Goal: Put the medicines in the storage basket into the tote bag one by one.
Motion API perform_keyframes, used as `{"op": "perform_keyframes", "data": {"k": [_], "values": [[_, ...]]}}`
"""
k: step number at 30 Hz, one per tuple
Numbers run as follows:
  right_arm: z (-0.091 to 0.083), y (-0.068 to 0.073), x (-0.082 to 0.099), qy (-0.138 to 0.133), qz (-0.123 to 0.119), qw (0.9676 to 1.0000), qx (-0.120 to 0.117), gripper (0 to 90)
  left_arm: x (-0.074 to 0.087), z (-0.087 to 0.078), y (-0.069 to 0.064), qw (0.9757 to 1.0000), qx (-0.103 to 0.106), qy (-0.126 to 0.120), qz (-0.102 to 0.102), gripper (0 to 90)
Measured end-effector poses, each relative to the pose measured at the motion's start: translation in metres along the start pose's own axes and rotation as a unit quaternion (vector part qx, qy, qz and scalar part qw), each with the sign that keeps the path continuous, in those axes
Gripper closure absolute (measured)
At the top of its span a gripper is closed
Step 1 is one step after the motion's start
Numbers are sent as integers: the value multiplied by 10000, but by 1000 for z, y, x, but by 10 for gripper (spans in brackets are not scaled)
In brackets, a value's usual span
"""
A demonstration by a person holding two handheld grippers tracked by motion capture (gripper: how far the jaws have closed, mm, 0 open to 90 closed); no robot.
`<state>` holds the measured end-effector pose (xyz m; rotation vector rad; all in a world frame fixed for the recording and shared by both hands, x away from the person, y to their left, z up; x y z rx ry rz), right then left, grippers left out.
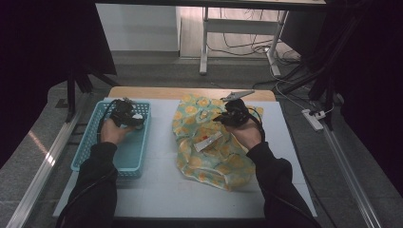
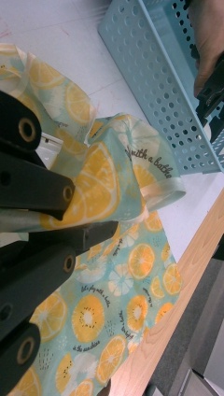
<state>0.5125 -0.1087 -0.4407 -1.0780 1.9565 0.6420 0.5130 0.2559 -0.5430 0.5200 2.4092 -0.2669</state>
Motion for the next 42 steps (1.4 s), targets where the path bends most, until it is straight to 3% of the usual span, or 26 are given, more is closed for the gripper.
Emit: {"op": "perform_keyframes", "data": {"k": [7, 14, 22, 32, 42], "values": [[0, 0, 1, 3, 1, 10000, -3, 897, -1, -1, -3, 9999, -108, 97, 70, 502], [0, 0, 1, 0, 2, 10000, -6, 897, -3, -8, -2, 9999, -34, 0, -148, 505], [-1, 0, 1, -1, 20, 10000, 5, 897, -6, -18, -5, 9996, 97, 30, -258, 505], [-1, 0, 0, -8, 17, 10000, 10, 897, -16, -45, -12, 9999, 38, -77, -146, 505], [0, 0, 1, -1, 21, 10000, 12, 897, -24, -76, -26, 9991, 235, -320, -141, 505]]}}
Point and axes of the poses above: each handheld gripper's, and its own axes: z roughly forward along the jaws, x roughly out of its underside, y roughly to its left, the point moved 5 cm from there along z, roughly forward along the jaws, and after that the axes turned 5 degrees about -y, right-handed, at the moved point
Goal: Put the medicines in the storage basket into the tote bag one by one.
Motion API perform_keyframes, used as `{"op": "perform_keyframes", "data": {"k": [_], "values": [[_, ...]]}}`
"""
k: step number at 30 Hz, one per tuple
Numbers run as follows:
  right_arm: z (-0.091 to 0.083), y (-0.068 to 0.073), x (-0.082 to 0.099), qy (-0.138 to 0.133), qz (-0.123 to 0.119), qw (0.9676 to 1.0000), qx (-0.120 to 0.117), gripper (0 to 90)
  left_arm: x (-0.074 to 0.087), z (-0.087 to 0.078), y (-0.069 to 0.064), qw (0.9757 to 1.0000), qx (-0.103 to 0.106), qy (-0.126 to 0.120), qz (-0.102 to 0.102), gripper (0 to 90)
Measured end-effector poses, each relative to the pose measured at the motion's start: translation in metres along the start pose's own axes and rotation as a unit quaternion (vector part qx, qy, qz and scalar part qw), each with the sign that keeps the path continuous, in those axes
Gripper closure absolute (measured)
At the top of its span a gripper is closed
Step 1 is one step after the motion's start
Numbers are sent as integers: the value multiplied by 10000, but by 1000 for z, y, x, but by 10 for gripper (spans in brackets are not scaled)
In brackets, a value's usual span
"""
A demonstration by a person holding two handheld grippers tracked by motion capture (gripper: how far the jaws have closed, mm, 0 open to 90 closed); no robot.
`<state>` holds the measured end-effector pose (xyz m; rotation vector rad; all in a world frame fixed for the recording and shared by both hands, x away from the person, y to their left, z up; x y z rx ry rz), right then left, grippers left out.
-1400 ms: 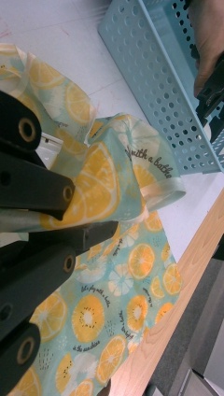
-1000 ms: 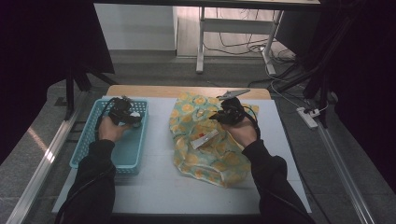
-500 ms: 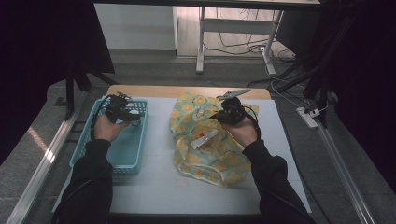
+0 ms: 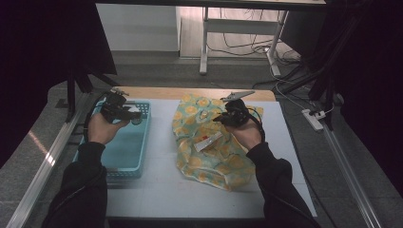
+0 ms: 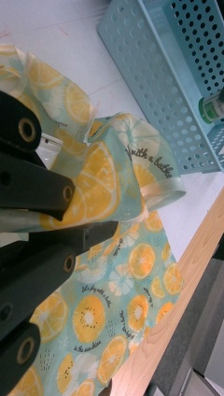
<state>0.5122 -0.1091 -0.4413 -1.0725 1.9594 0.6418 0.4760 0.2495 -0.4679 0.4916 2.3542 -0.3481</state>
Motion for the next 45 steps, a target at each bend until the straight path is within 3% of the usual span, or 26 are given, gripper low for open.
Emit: {"op": "perform_keyframes", "data": {"k": [11, 20, 27, 33, 45], "values": [[0, -1, -1, 10, 13, 10000, 15, 897, -5, -23, -30, 9989, 420, -99, 207, 505], [0, 0, -2, 0, 7, 10000, 18, 897, -11, -27, -73, 9951, 769, -130, 615, 505], [0, 0, -3, -16, 11, 10000, 24, 897, -18, -19, -112, 9893, 1140, -124, 899, 505], [0, 0, -3, -25, 15, 10000, 32, 897, -21, -1, -144, 9834, 1386, -19, 1170, 505], [-1, -1, -2, -42, 34, 10000, 41, 897, -30, 21, -174, 9774, 1595, 58, 1389, 505]]}}
Point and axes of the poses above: each handheld gripper's, and its own axes: z roughly forward along the jaws, x roughly out of its underside, y roughly to its left, the point moved 5 cm from there along z, roughly forward along the jaws, and after that the axes turned 5 degrees about -y, right-handed, at the moved point
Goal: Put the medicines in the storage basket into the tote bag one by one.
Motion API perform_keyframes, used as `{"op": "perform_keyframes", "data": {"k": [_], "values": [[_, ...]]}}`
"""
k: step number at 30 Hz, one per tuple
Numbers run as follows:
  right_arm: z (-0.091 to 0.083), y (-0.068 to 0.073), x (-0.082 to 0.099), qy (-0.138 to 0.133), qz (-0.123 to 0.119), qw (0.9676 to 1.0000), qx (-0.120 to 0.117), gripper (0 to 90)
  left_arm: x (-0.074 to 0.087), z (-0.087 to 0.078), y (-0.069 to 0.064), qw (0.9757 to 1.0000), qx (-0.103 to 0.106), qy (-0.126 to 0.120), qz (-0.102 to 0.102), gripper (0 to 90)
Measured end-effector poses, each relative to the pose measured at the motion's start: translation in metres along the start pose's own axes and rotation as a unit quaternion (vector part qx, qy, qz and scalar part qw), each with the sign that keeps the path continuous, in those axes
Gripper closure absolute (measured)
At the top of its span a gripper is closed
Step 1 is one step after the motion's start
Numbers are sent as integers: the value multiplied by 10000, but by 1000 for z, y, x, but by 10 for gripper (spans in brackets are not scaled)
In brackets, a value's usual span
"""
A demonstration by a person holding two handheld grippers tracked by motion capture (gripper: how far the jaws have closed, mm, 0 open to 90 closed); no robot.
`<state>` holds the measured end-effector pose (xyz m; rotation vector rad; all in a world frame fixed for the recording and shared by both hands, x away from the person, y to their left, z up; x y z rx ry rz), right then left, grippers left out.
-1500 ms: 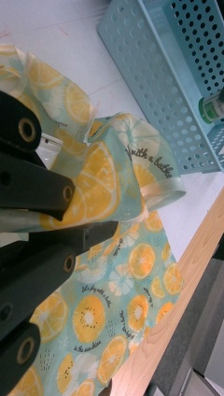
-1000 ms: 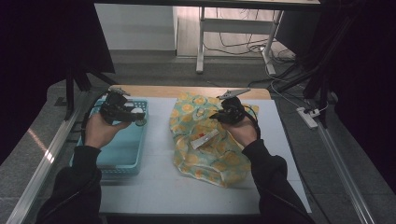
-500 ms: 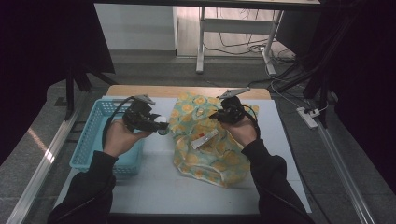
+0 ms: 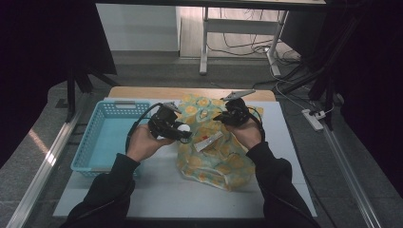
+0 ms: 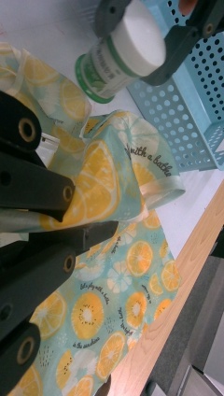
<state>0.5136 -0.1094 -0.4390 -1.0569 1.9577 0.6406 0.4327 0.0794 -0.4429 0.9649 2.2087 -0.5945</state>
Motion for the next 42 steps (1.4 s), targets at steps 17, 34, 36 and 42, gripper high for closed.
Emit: {"op": "perform_keyframes", "data": {"k": [17, 34, 36, 42], "values": [[3, -3, 1, -27, 30, 10000, 77, 897, -23, 52, -13, 9993, 36, 115, 343, 505], [9, -7, 6, 45, 95, 9998, 167, 897, -33, 91, 14, 9985, -462, 69, 270, 505], [10, -7, 7, 59, 120, 9998, 172, 897, -33, 96, 16, 9983, -504, 66, 292, 505], [12, -7, 8, 56, 104, 9998, 189, 897, -32, 106, 27, 9975, -674, 53, 213, 505]]}}
Point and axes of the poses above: each handheld gripper's, and its own axes: z roughly forward along the jaws, x roughly out of its underside, y roughly to its left, the point moved 5 cm from there along z, roughly forward along the jaws, and after that the axes turned 5 degrees about -y, right-handed, at the moved point
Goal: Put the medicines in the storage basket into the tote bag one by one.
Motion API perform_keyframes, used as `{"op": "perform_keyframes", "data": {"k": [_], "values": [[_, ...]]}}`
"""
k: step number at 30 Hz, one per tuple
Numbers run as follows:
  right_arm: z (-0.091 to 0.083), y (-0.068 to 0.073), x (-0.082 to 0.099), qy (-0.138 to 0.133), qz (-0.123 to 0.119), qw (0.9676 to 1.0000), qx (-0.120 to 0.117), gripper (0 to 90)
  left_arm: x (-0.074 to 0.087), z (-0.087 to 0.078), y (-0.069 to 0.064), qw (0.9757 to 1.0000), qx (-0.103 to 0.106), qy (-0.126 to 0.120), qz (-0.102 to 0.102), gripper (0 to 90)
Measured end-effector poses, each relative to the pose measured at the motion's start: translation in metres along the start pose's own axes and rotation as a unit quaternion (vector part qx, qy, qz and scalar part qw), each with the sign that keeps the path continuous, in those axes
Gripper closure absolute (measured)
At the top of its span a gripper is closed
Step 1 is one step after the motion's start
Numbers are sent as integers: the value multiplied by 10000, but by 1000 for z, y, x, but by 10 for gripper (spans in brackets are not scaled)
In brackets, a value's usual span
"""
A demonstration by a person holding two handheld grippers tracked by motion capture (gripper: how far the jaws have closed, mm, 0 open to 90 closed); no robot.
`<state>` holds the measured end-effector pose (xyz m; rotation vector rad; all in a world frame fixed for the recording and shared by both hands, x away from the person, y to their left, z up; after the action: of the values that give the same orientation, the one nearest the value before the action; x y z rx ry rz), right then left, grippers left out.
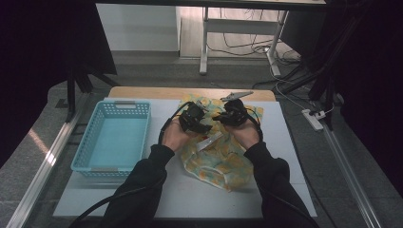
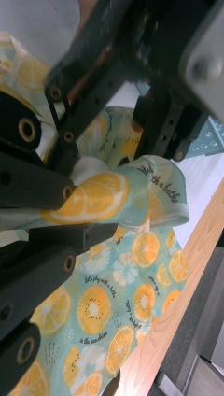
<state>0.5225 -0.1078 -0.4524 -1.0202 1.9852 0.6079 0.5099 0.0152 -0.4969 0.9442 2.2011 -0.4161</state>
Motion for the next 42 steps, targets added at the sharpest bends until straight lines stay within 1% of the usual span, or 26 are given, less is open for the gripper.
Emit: {"op": "perform_keyframes", "data": {"k": [6, 9, 11, 13, 15, 20, 23, 25, 28, 30, 32, 33, 35, 38, 42], "values": [[4, 0, 1, 22, 16, 10000, 8, 897, 4, 6, 10, 9997, -236, -3, -74, 505], [6, 0, 1, 36, 20, 10000, 6, 897, 5, 7, 14, 9995, -291, -8, -140, 505], [8, 1, 2, 52, 8, 10000, 5, 897, 7, 9, 16, 9993, -343, 30, -125, 505], [10, 2, 2, 62, 12, 10000, 4, 897, 9, 11, 17, 9993, -353, 43, -127, 504], [11, 2, 2, 78, 0, 10000, 6, 897, 11, 13, 19, 9992, -352, 51, -160, 504], [12, 2, 3, 102, -10, 9999, 14, 897, 16, 17, 22, 9992, -343, 101, -150, 503], [13, 2, 4, 104, 5, 9999, 14, 897, 17, 19, 23, 9993, -302, 103, -200, 502], [14, 2, 4, 105, 0, 9999, 12, 897, 19, 20, 23, 9994, -274, 144, -171, 500], [14, 2, 4, 106, -7, 9999, 11, 897, 21, 21, 22, 9994, -290, 178, -88, 496], [14, 2, 3, 104, -2, 9999, 12, 897, 21, 21, 22, 9994, -306, 170, -71, 492], [14, 2, 3, 96, 3, 10000, 10, 897, 21, 19, 21, 9995, -263, 120, -88, 477], [14, 2, 3, 88, 4, 10000, 7, 897, 20, 18, 22, 9996, -260, 92, -101, 448], [14, 2, 2, 81, -1, 10000, 5, 897, 19, 14, 22, 9997, -181, 18, -171, 428], [13, 2, 2, 61, 3, 10000, 6, 897, 17, 9, 20, 9998, -175, -29, -127, 407], [11, 2, 0, 18, 13, 10000, -6, 897, 16, 3, 17, 9999, -75, -86, -116, 363]]}}
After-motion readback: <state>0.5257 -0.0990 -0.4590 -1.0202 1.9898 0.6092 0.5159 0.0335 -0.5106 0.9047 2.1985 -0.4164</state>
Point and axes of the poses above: each handheld gripper's, and its own axes: z roughly forward along the jaws, x roughly out of its underside, y roughly to its left, the point moved 5 cm from there along z, roughly forward along the jaws, and after that the axes turned 5 degrees about -y, right-handed, at the moved point
